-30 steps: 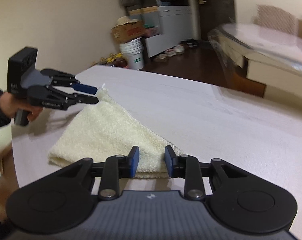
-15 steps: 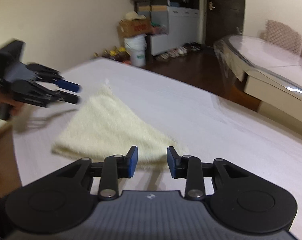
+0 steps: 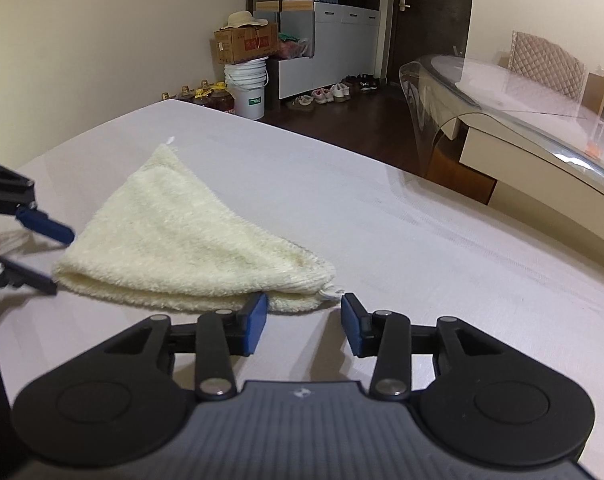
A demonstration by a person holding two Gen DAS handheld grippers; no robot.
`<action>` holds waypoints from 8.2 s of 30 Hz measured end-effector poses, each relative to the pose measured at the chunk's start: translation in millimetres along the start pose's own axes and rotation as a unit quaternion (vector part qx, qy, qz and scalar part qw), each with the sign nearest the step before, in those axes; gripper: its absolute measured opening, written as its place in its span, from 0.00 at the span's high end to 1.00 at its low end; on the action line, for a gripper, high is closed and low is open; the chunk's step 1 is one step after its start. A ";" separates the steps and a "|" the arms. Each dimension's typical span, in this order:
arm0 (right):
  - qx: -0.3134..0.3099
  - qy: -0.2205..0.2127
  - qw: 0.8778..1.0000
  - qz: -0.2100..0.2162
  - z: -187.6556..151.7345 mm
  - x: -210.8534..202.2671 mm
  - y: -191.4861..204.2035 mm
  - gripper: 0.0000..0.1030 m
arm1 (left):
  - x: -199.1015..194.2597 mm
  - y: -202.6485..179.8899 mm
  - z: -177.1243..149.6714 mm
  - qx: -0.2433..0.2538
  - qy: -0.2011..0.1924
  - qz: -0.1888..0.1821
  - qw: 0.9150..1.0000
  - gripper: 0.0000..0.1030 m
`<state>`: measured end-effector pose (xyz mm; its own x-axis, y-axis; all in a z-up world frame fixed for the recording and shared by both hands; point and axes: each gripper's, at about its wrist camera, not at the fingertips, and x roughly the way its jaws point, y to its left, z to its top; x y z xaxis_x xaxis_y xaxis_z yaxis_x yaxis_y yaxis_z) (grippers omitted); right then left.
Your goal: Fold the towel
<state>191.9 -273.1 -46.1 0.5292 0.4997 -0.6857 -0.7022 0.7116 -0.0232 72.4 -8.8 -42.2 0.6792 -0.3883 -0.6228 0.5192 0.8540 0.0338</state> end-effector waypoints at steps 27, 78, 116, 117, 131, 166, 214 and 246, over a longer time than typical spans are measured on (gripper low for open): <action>0.118 -0.039 0.986 -0.107 -42.8 -104.1 99.5 0.00 | -49.8 3.5 -6.6 -0.108 -0.022 0.148 0.983 0.01; 0.149 -0.053 0.986 -0.061 7.8 -68.6 65.9 0.08 | -47.2 37.4 8.7 -0.128 -0.018 0.171 0.977 0.00; -0.100 -0.073 0.971 0.205 31.1 -68.1 195.2 0.59 | -57.0 127.8 -0.2 -0.119 -0.004 0.206 0.971 0.00; -0.105 -0.073 0.974 0.188 38.2 -63.6 187.9 0.59 | -55.4 127.1 -1.7 -0.115 -0.002 0.201 0.973 0.00; -0.334 -0.011 0.931 0.148 123.1 78.2 181.0 0.60 | -19.6 115.4 -16.1 -0.043 0.028 0.160 0.986 0.00; -0.229 -0.033 0.964 0.133 16.4 -53.5 123.1 0.95 | 43.3 135.6 25.4 0.034 0.033 0.153 0.987 0.00; -0.030 -0.059 0.994 0.084 -16.4 -148.5 84.4 0.95 | -100.5 -55.3 -127.3 0.323 -0.017 0.044 0.945 0.94; 0.084 -0.030 0.991 0.101 38.3 -32.0 -42.3 0.95 | 9.1 141.8 59.3 -0.014 0.082 0.037 0.996 0.94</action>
<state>222.9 -300.2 4.6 0.4159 0.6654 -0.6199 -0.7106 0.6631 0.2350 182.9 88.2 3.3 0.6204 -0.2642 -0.7385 0.4545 0.8884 0.0640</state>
